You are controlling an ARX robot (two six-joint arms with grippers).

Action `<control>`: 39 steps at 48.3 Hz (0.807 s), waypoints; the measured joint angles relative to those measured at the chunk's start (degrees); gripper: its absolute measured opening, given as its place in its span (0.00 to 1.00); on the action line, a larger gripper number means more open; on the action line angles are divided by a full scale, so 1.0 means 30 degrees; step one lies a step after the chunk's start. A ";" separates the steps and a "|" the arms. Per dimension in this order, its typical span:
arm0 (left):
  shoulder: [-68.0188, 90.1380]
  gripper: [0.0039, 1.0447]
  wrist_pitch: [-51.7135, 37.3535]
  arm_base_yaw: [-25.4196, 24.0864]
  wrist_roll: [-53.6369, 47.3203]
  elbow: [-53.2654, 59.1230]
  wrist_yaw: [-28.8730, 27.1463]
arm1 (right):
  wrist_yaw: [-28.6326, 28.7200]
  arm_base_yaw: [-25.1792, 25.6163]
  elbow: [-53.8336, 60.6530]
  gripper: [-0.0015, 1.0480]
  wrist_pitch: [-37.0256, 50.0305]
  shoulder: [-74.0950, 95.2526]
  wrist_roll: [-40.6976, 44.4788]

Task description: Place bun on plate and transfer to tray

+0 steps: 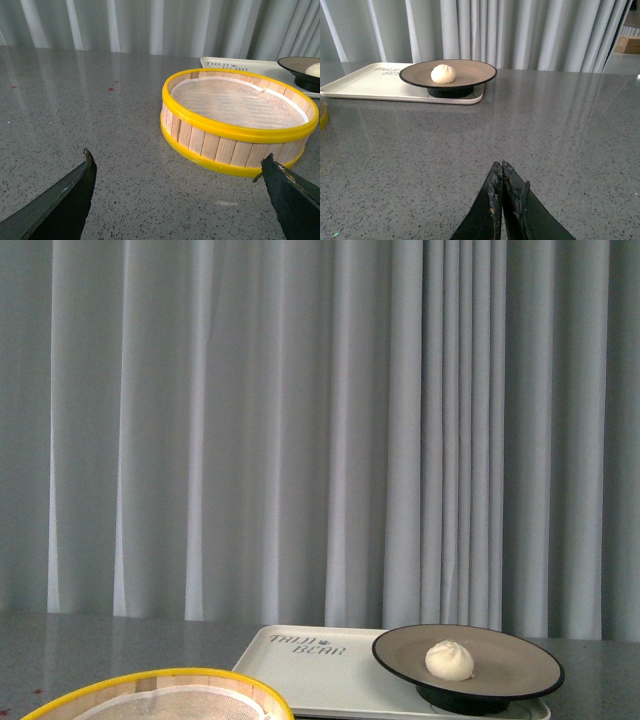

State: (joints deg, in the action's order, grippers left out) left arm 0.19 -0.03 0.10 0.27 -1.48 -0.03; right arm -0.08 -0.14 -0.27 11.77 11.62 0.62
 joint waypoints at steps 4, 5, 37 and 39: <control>0.0000 0.94 0.0000 0.0000 0.0000 0.0000 0.0000 | 0.0000 0.0000 0.0000 0.02 -0.0350 -0.0357 0.0000; 0.0000 0.94 0.0000 0.0000 -0.0007 0.0000 0.0000 | 0.0000 0.0000 0.0000 0.02 -0.0393 -0.0401 0.0000; 0.0000 0.94 0.0000 0.0000 0.0000 0.0000 0.0000 | 0.0044 0.0000 -0.0015 0.07 -0.3898 -0.3789 0.0000; 0.0000 0.94 0.0000 0.0000 0.0000 0.0000 0.0000 | 0.0044 0.0007 -0.0015 0.12 -0.3898 -0.3789 0.0000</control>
State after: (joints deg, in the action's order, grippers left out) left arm 0.19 -0.03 0.10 0.27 -1.48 -0.03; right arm 0.05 -0.12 -0.32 0.08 0.25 0.62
